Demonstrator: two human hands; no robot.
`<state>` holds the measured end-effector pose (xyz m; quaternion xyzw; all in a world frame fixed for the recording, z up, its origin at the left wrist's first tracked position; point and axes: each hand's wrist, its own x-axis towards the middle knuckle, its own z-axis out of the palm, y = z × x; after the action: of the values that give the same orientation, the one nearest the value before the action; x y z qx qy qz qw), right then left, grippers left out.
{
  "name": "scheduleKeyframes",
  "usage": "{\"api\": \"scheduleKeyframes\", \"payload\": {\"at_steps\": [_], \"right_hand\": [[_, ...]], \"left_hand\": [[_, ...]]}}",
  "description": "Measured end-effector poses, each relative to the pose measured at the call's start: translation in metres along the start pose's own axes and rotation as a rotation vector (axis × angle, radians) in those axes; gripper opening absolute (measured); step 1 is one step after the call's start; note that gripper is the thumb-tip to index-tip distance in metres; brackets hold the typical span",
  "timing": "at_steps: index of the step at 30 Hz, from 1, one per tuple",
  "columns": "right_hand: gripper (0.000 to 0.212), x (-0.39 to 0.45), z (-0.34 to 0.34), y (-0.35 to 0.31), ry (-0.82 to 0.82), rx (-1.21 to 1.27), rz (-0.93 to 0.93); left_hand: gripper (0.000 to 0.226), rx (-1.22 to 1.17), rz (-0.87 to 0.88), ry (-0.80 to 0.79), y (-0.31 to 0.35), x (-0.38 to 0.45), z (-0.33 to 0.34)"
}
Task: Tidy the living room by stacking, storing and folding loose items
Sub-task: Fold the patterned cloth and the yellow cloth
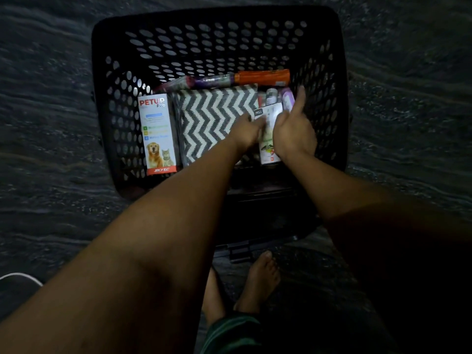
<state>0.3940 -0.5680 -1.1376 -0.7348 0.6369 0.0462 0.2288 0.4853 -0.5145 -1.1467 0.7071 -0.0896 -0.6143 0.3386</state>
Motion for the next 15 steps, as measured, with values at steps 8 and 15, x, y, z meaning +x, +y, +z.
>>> {"api": "scheduleKeyframes", "payload": {"at_steps": [8,15], "right_hand": [[0.035,0.034,-0.001,0.016,0.032,0.265,0.055],[0.044,0.048,0.006,0.011,-0.223,-0.188,-0.006]], "left_hand": [[0.082,0.035,-0.011,0.067,0.005,0.006,0.011],[0.081,0.175,0.057,0.160,0.002,0.012,-0.005]]}}
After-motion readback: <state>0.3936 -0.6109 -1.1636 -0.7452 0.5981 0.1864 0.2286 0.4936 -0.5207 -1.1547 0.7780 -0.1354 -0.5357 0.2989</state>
